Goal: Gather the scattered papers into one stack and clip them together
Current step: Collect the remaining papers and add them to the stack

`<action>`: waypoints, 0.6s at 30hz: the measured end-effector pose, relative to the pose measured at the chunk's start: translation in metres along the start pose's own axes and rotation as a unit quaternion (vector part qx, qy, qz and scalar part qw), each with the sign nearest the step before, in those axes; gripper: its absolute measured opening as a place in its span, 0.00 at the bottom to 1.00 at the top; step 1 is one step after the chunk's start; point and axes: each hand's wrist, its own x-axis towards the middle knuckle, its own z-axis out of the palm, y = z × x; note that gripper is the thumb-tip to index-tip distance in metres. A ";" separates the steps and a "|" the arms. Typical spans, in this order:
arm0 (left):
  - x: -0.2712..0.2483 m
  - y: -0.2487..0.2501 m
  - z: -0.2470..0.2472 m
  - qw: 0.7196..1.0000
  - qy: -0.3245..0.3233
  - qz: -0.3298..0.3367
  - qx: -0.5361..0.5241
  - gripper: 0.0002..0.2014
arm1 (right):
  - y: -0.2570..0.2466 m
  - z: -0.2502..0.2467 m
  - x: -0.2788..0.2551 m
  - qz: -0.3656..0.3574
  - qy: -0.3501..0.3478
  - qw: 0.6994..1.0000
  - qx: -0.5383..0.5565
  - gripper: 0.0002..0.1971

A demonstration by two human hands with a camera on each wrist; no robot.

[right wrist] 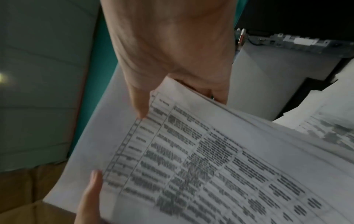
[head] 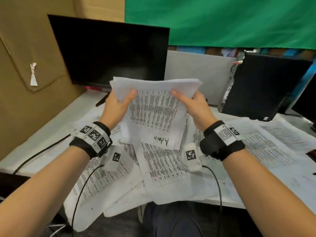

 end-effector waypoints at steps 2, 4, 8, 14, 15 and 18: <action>0.001 0.013 0.012 1.000 -0.005 0.025 -0.017 0.19 | -0.010 0.010 0.000 -0.028 0.042 0.999 0.014 0.17; 0.005 0.036 0.021 0.995 0.028 0.075 -0.053 0.12 | -0.029 0.020 0.003 -0.070 0.073 0.994 0.035 0.12; 0.011 0.054 0.014 0.985 0.106 0.106 -0.090 0.08 | -0.043 0.022 0.000 -0.123 0.070 0.987 0.070 0.06; -0.029 -0.042 0.006 0.947 -0.147 -0.261 0.119 0.31 | 0.066 0.021 -0.026 0.180 0.012 0.983 0.022 0.29; -0.039 -0.053 0.013 0.943 -0.145 -0.271 0.129 0.33 | 0.079 0.026 -0.030 0.216 0.013 0.976 0.023 0.33; -0.045 -0.051 0.021 0.972 0.003 -0.228 0.060 0.28 | 0.081 0.034 -0.028 0.206 0.065 0.975 0.048 0.21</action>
